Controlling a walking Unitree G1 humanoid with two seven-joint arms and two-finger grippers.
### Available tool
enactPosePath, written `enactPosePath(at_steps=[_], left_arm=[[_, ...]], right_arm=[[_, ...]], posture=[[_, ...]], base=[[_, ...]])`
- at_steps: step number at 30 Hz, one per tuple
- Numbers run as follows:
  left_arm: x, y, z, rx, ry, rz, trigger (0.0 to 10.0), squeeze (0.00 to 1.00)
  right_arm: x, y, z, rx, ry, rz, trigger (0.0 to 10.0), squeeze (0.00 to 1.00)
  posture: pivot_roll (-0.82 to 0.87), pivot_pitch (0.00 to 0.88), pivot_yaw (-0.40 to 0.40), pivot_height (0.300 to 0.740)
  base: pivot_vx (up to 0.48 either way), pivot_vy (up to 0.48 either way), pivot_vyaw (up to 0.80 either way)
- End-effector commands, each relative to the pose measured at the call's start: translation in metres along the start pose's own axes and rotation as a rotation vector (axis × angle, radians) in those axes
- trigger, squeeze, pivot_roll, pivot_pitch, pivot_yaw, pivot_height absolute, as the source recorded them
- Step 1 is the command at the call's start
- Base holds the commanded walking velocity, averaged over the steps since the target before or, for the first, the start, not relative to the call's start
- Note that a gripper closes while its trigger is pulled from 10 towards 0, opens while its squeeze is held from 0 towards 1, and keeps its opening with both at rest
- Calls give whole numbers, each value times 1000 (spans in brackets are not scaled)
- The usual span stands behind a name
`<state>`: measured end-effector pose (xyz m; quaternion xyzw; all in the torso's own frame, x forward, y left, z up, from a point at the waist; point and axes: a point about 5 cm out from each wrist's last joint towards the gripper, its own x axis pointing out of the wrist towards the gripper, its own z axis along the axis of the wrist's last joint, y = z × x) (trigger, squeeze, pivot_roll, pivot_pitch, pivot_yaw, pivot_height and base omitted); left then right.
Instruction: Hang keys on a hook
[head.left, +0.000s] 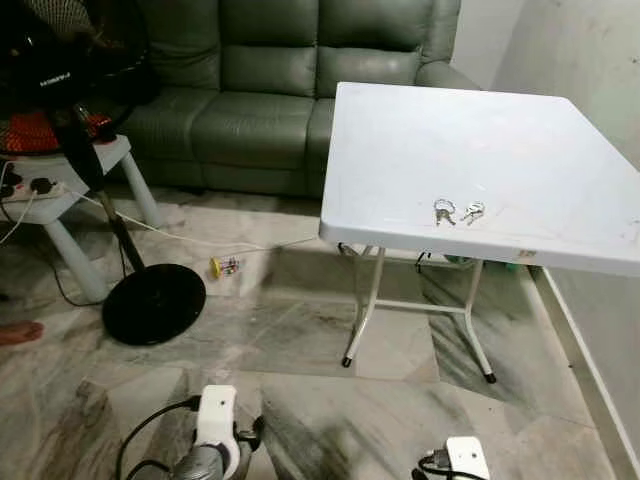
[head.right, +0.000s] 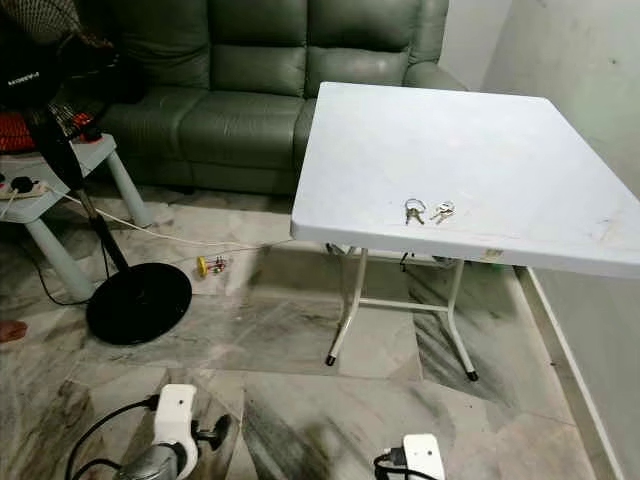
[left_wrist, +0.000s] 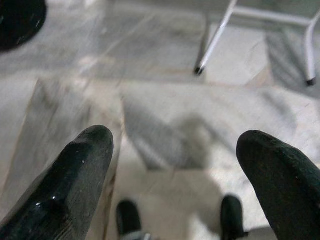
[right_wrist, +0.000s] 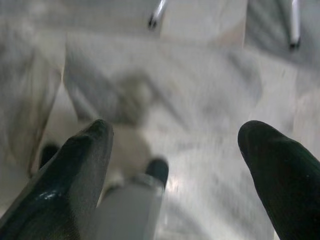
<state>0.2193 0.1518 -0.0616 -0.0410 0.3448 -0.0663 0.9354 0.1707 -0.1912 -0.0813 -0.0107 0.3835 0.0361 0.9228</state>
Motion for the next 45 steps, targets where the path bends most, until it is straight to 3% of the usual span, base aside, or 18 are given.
enactPosePath(at_steps=[1,4,9,11,15,18,24,29,32,34,36,39,45], left_arm=[[3,0,15,10,-70,-10,10000,0],[7,-6,38,21,-177,-33,10000,0],[10,-10,60,-4,-276,-72,10000,0],[10,-17,80,-8,-374,-125,10000,0],[8,-21,100,-5,-471,-156,10000,0],[3,-27,121,-11,-566,-199,10000,0],[-15,-34,155,36,-727,-224,10000,0],[-37,-32,173,24,-826,-240,10000,0],[-44,-28,173,10,-829,-243,10000,0],[-47,-26,170,5,-821,-239,10000,0],[-45,-17,153,-5,-770,-207,10000,0],[-45,-14,147,1,-742,-192,10000,0],[-61,-28,170,-26,-805,-254,10000,0]], right_arm=[[3,-1,14,0,-74,9,10000,0],[7,1,40,-16,-204,42,10000,0],[9,5,65,-7,-335,70,10000,0],[8,9,92,21,-476,95,10000,0],[5,15,120,32,-618,123,10000,0],[-6,20,150,23,-784,137,10000,0],[-25,22,179,-9,-941,151,10000,0],[-47,20,193,-36,-1027,154,10000,0],[-55,17,190,-32,-1036,150,10000,0],[-56,14,184,-18,-1019,148,10000,0],[-49,6,159,-9,-932,98,10000,0],[-50,6,156,-16,-924,89,10000,0],[-71,18,187,4,-1021,128,10000,0]], posture=[[30,0,-31,740],[33,0,-33,740],[38,0,-34,740],[40,0,-33,740],[37,0,-32,740],[40,0,-32,740],[48,0,-36,740],[43,0,-32,740],[44,0,-32,740],[43,0,-33,740],[42,0,-32,740],[42,0,-32,740],[45,0,-29,740]], base=[[0,0,0],[0,0,0],[0,0,0],[0,0,0],[0,0,0],[0,0,0],[0,0,0],[0,0,0],[0,0,0],[0,0,0],[0,0,0],[0,0,0],[0,0,0]])
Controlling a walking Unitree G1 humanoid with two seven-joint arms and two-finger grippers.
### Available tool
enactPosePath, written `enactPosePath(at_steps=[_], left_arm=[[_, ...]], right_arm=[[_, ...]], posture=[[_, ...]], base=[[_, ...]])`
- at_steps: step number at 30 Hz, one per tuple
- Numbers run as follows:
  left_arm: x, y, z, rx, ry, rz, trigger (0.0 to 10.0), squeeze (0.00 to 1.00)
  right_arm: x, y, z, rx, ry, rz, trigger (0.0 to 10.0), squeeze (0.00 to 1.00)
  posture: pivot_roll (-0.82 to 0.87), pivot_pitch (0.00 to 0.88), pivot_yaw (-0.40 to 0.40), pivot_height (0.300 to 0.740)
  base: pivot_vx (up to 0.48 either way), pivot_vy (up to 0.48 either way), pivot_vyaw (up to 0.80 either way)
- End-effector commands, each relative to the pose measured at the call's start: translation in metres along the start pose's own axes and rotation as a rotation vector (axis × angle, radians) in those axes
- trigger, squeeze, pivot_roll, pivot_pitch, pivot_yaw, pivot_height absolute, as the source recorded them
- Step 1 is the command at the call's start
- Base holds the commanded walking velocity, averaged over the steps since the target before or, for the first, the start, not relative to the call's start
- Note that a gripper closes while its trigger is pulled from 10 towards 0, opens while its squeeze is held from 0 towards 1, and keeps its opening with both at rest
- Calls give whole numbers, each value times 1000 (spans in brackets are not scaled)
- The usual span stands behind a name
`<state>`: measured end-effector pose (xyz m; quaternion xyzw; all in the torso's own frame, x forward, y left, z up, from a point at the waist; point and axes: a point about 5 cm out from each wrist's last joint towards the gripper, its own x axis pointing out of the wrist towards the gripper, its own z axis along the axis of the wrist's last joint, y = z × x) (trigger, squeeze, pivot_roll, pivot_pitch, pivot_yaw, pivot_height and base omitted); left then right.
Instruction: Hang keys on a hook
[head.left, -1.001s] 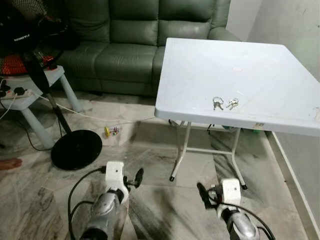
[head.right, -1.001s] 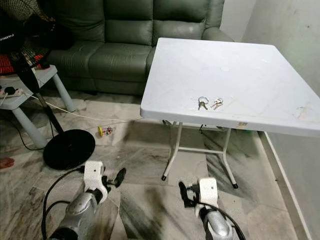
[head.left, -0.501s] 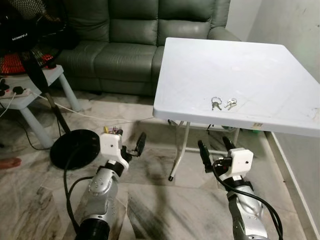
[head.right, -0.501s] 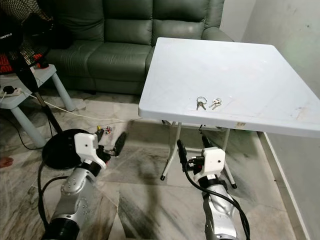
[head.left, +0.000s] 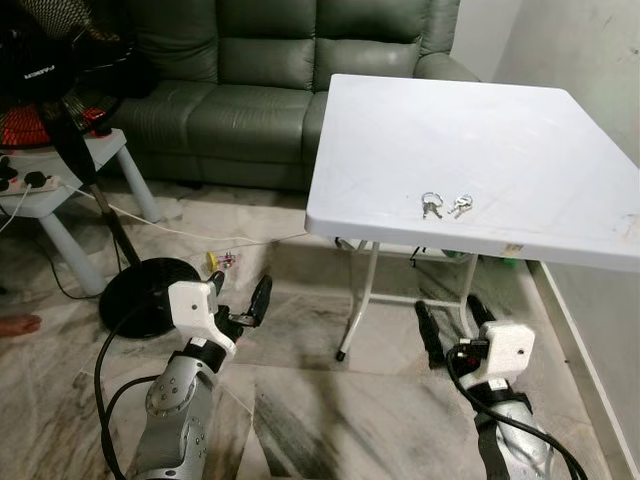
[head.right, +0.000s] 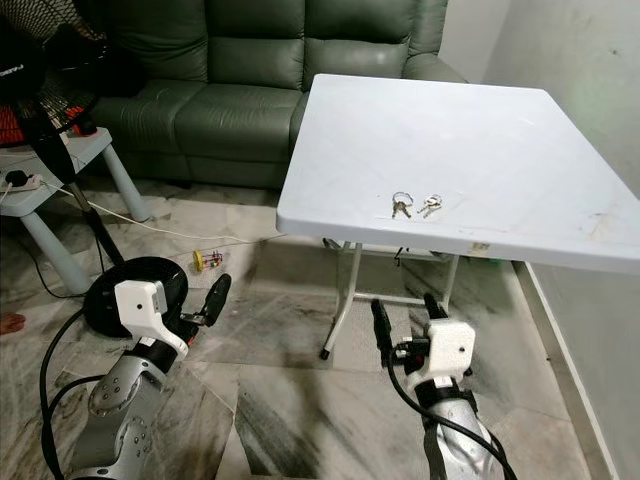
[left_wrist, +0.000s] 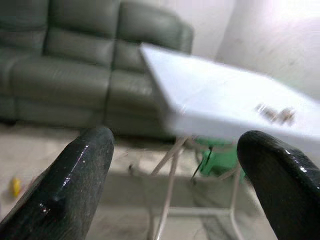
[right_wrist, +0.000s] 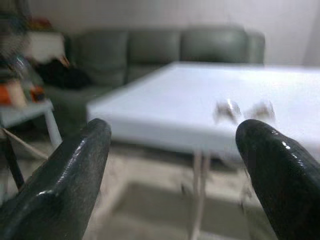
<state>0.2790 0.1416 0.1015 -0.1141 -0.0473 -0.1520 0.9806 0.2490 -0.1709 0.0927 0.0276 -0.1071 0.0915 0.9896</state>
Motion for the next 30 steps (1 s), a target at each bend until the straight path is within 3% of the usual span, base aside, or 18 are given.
enactPosePath(at_steps=[1,9,30], left_arm=[[5,-5,10,-8,-19,-12,10000,0],[6,-7,12,-35,-1,-18,10000,0],[10,-12,15,-36,18,-59,10000,0]], right_arm=[[7,3,11,14,-30,5,10000,0],[16,3,28,14,-66,13,10000,0],[17,11,29,24,-38,35,10000,0]], posture=[[44,0,-27,740],[43,2,-32,740],[43,0,-27,740]], base=[[0,0,0],[187,0,0],[333,0,0]])
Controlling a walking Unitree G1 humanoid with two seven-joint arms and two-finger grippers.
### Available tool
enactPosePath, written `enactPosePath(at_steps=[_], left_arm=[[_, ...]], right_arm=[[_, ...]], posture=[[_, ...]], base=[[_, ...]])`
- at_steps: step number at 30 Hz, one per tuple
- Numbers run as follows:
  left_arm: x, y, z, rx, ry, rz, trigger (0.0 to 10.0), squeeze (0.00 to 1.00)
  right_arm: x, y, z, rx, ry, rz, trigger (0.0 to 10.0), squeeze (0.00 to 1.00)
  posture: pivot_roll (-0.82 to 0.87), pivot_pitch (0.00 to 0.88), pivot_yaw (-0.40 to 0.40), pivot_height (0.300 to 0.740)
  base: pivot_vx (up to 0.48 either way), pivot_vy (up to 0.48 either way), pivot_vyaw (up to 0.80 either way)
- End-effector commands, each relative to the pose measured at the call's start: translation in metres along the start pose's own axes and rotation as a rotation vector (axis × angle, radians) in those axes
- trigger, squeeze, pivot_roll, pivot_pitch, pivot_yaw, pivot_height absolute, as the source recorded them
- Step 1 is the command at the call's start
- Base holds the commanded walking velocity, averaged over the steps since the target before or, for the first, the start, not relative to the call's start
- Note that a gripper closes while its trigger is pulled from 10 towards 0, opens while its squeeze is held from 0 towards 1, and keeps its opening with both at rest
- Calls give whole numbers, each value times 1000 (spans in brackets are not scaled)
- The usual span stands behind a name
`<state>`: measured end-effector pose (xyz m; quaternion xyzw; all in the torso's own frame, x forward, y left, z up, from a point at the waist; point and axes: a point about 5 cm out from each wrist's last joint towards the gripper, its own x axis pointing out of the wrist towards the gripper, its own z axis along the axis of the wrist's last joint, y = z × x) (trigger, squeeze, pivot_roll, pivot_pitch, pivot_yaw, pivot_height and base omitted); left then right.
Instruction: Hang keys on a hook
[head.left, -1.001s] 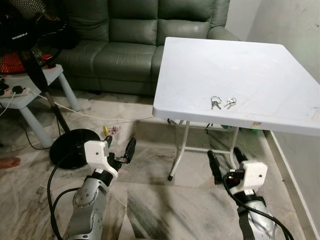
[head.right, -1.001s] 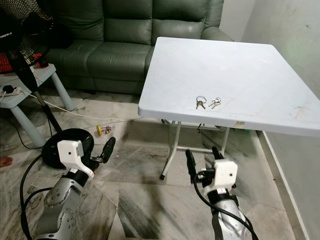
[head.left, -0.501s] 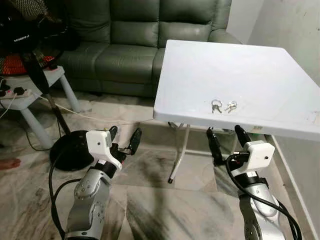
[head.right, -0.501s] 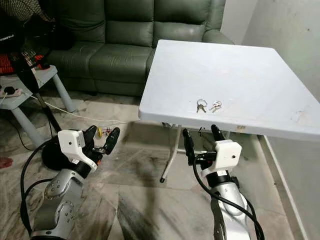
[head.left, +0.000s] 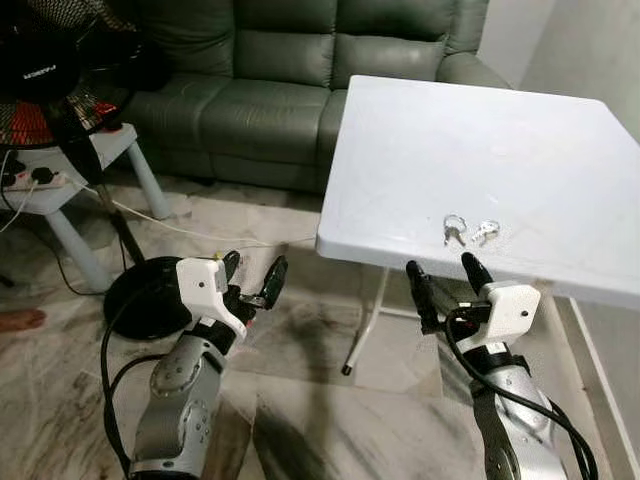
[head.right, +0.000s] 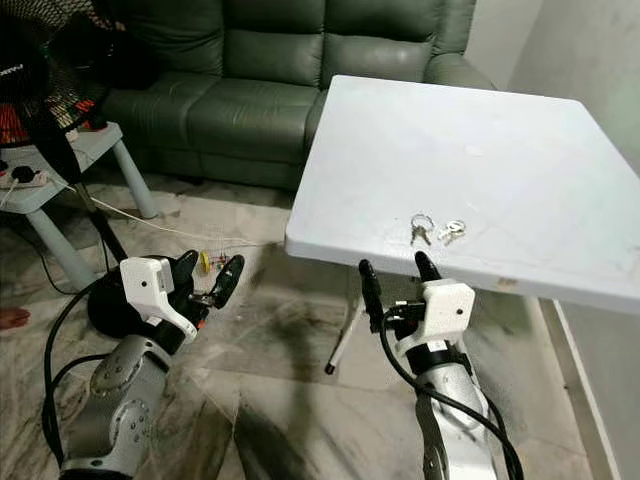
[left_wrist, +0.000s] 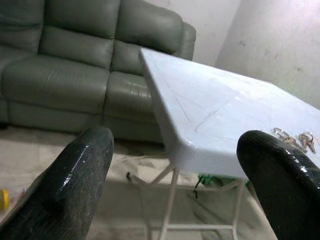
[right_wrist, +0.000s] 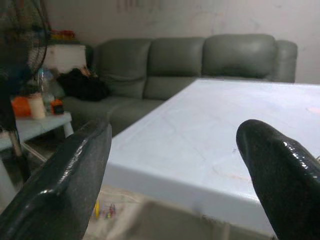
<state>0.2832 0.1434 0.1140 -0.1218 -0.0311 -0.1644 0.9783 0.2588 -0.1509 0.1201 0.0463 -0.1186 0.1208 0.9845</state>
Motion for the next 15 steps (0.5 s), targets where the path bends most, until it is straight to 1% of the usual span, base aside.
enactPosePath(at_steps=[1,15], left_arm=[[5,-12,2,-14,-14,-39,10000,0],[6,-15,2,-15,-6,-58,10000,0]], right_arm=[[-2,-8,6,-18,-13,-20,10000,0],[-4,-5,5,-13,-6,-11,10000,0]], posture=[[43,0,-27,740],[42,0,-22,740]], base=[[352,0,0],[350,0,0]])
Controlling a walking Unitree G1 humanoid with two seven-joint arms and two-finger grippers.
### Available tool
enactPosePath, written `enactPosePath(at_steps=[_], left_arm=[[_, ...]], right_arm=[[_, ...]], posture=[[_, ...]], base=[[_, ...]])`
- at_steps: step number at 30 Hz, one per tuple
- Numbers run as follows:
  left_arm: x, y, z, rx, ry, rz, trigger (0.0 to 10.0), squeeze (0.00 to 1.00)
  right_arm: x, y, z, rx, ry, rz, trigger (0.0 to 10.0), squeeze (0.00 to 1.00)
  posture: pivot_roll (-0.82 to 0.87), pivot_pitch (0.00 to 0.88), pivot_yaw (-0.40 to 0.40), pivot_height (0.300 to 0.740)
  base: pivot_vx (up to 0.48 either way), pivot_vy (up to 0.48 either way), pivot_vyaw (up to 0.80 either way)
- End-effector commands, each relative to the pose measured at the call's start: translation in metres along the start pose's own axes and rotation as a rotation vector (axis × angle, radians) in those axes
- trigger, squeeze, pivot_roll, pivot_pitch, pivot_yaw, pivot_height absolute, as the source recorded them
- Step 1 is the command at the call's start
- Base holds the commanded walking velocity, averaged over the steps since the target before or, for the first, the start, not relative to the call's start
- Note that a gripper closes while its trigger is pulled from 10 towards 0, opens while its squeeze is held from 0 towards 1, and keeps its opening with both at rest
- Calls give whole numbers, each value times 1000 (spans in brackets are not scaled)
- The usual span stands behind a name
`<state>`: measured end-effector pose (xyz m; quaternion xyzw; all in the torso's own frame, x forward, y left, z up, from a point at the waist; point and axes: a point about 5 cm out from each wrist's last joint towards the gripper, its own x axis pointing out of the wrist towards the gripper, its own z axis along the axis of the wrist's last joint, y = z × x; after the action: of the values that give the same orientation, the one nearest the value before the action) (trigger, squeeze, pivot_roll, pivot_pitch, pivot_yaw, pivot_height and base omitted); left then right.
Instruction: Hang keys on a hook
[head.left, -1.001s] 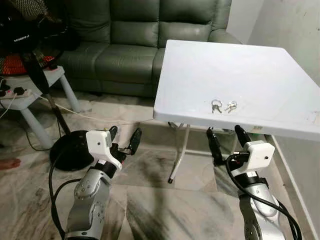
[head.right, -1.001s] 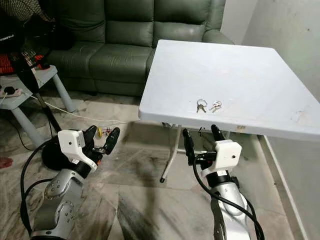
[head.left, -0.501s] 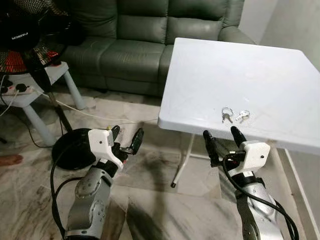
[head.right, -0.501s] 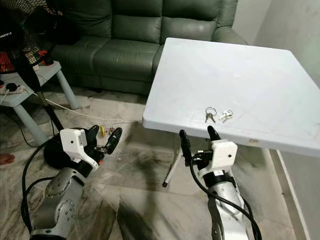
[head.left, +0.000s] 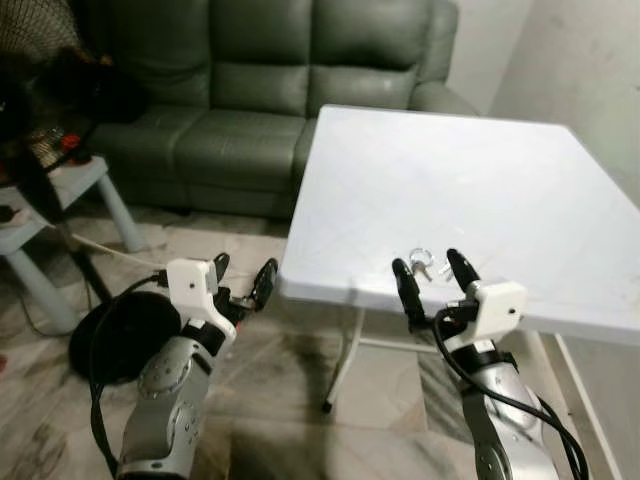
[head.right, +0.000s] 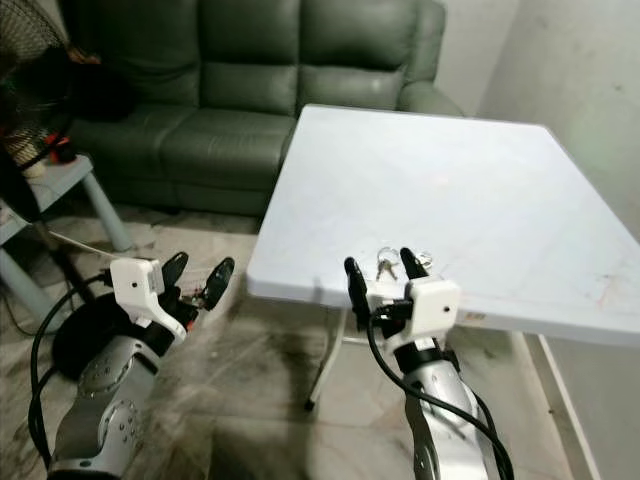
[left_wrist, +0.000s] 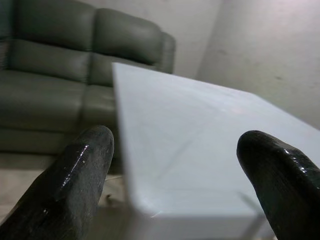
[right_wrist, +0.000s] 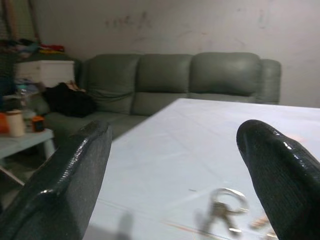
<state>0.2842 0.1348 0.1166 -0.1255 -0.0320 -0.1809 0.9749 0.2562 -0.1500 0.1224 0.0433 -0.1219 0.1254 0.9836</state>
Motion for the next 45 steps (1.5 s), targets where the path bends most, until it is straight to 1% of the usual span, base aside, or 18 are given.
enactPosePath(at_steps=[1,25,27,29,33,34,36,37,40,41,42,44,45], left_arm=[[2,-6,2,-6,-7,-25,10000,0],[1,-10,1,-28,-5,-23,10000,0],[1,-10,1,-4,-13,-5,10000,0],[1,-11,1,-1,-19,-3,10000,0],[0,-17,-3,21,-6,-30,10000,0],[-3,-21,-5,34,5,-62,10000,0],[-4,-22,-6,41,8,-71,10000,0],[-6,-26,-10,56,30,-107,10000,0],[-9,-32,-14,61,41,-133,10000,0],[-12,-38,-17,76,51,-168,10000,0],[-13,-41,-19,79,56,-187,10000,0],[-16,-46,-22,94,70,-214,10000,0],[-16,-46,-22,94,70,-214,10000,0]], right_arm=[[-2,-7,2,-8,0,-21,10000,0],[-4,-5,1,-14,14,5,10000,0],[-4,-5,1,-14,19,11,10000,0],[-4,-5,1,-14,21,13,10000,0],[-3,-5,0,-22,54,31,10000,0],[-2,-7,-1,-32,67,29,10000,0],[-1,-8,-1,-34,71,27,10000,0],[0,-10,0,-49,82,45,10000,0],[2,-13,0,-50,107,65,10000,0],[3,-16,-2,-55,144,87,10000,0],[3,-17,-3,-53,164,98,10000,0],[4,-19,-5,-71,199,132,10000,0],[4,-19,-5,-71,199,132,10000,0]], posture=[[42,0,-22,740],[42,0,-33,740],[41,0,-35,740],[41,0,-37,740],[40,0,-42,740],[40,0,-42,740],[40,0,-42,740],[41,0,-46,740],[42,5,-51,740],[44,7,-55,740],[44,7,-55,740],[46,8,-58,740],[46,8,-58,740]], base=[[349,0,0],[344,0,0],[152,0,0],[0,0,0],[0,0,0],[0,0,0],[0,0,0],[0,0,0],[0,0,0],[0,0,0],[0,0,0],[0,0,0],[0,0,0]])
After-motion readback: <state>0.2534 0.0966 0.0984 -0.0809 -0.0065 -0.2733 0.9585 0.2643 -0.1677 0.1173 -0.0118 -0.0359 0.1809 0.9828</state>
